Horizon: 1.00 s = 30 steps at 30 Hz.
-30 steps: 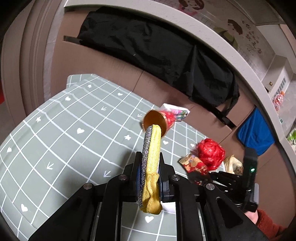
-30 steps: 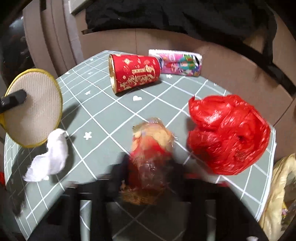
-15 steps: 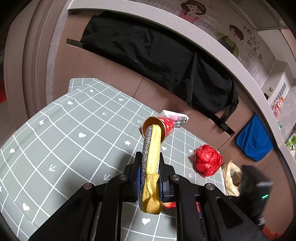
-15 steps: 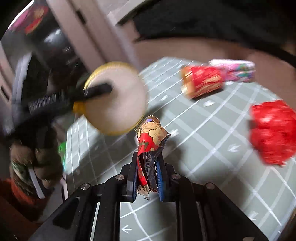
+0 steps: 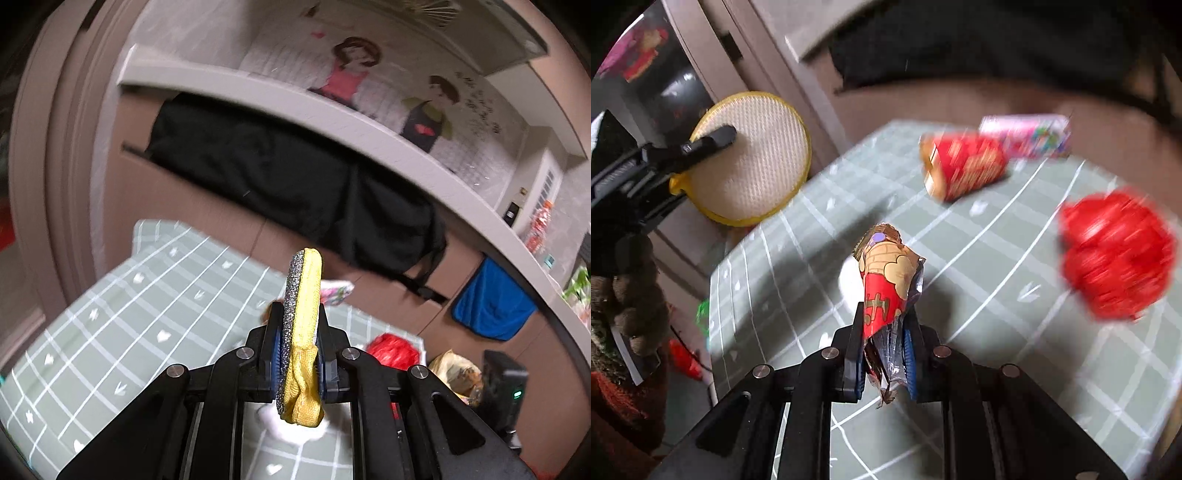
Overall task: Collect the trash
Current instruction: 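Carry the round sponge in the left gripper while the right gripper carries the red wrapper over the bin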
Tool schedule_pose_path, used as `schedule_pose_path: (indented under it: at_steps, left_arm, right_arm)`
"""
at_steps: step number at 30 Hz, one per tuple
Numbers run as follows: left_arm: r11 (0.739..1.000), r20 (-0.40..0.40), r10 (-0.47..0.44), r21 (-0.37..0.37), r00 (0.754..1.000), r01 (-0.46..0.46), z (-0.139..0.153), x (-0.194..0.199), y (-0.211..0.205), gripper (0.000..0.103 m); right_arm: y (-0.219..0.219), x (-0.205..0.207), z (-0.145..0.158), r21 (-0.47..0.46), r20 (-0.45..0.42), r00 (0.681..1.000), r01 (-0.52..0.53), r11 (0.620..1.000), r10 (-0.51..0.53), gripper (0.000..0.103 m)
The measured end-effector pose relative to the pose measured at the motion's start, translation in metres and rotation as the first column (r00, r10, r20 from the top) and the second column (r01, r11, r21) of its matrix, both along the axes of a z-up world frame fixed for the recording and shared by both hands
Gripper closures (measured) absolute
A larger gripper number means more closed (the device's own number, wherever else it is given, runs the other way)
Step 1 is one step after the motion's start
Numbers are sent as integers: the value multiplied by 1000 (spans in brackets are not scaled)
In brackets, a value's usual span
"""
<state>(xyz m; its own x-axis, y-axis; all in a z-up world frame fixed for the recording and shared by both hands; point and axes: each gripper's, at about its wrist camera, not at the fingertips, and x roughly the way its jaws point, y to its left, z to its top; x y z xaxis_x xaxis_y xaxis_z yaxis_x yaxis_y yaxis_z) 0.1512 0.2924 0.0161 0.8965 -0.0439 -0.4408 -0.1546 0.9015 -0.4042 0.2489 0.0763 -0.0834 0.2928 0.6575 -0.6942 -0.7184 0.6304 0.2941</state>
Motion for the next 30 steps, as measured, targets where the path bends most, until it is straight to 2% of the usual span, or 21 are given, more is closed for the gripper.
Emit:
schedule_pose_path:
  at_steps: [4,8,12,16,19,23,30]
  left_arm:
    - [997,48,-37,73,998,33,22,11,-37,88]
    - [987,90,-95,138,991,82,44,26,-79,88]
    - [971,141,-163,197,976,134,67,40,-128,88]
    - [951,182,-233,246,955,185,85,52,-177,88]
    - [936,183,-300,247,936,252,91,66,-217,88]
    - [918,179,-375,211,910,337,91,86,-262,88]
    - [867,127,-491,173,862,468,70,118,-337,88]
  right_arm:
    - [-32,4,36,46,89,994,63,997,-67,88]
    - [-66,10,75,80,171,973,143,987,-155,88]
    - [-113,14,114,102,286,925,230,968,-250,88]
    - [-156,10,140,127,350,879,297,946,-323,87]
    - [-192,7,153,141,390,839,354,925,-380,87]
    - [-239,5,160,163,413,790,426,890,-454,87]
    - [-304,5,156,158,423,719,540,826,-551,87]
